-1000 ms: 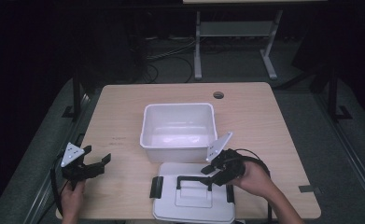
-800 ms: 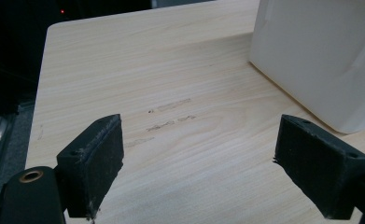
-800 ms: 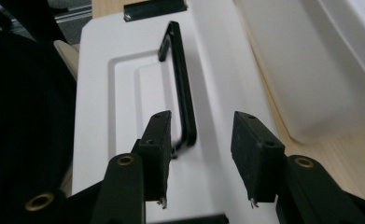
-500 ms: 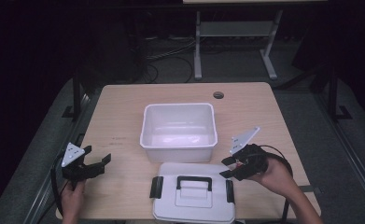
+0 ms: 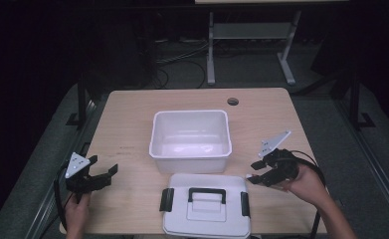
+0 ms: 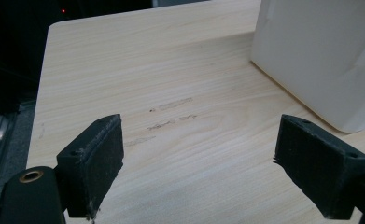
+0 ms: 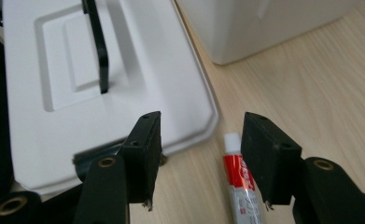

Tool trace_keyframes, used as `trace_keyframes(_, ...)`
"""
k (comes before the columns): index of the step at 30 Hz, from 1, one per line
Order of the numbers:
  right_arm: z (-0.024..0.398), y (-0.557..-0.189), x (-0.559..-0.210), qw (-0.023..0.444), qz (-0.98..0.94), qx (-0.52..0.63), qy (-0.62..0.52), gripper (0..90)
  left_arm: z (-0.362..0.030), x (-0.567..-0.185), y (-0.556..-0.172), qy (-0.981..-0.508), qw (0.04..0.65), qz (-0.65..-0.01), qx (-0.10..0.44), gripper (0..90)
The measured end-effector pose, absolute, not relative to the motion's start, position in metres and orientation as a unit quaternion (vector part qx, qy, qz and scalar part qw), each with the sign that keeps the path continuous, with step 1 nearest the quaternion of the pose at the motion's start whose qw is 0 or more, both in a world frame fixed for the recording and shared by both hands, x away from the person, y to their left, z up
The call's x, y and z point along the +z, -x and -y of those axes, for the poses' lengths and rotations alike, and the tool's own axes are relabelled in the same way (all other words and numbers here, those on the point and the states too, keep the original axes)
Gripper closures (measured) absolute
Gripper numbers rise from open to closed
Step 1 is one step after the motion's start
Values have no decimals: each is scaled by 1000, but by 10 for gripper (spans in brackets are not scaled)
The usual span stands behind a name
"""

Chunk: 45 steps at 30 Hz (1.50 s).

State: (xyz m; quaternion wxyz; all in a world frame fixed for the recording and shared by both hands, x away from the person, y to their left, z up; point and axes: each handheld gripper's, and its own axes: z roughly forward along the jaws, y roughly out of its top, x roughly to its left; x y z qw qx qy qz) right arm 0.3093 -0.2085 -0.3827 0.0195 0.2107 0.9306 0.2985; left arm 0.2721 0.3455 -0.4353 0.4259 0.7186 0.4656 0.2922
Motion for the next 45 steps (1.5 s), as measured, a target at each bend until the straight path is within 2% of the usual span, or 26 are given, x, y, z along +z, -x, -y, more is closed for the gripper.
trace_keyframes(14,235,-324,-401,27,-929,277,-245,454,-345,-435,-272,-719,424,-465,293,148)
trace_keyframes(25,240,-329,-418,26,-933,256,-252,455,-346,-435,-272,-719,424,-465,293,148)
trace_keyframes(32,241,-329,-432,20,-936,243,-253,488,-347,-435,-272,-718,426,-467,293,148)
trace_keyframes(45,238,-331,-444,23,-943,230,-240,606,-347,-435,-272,-718,426,-467,293,148)
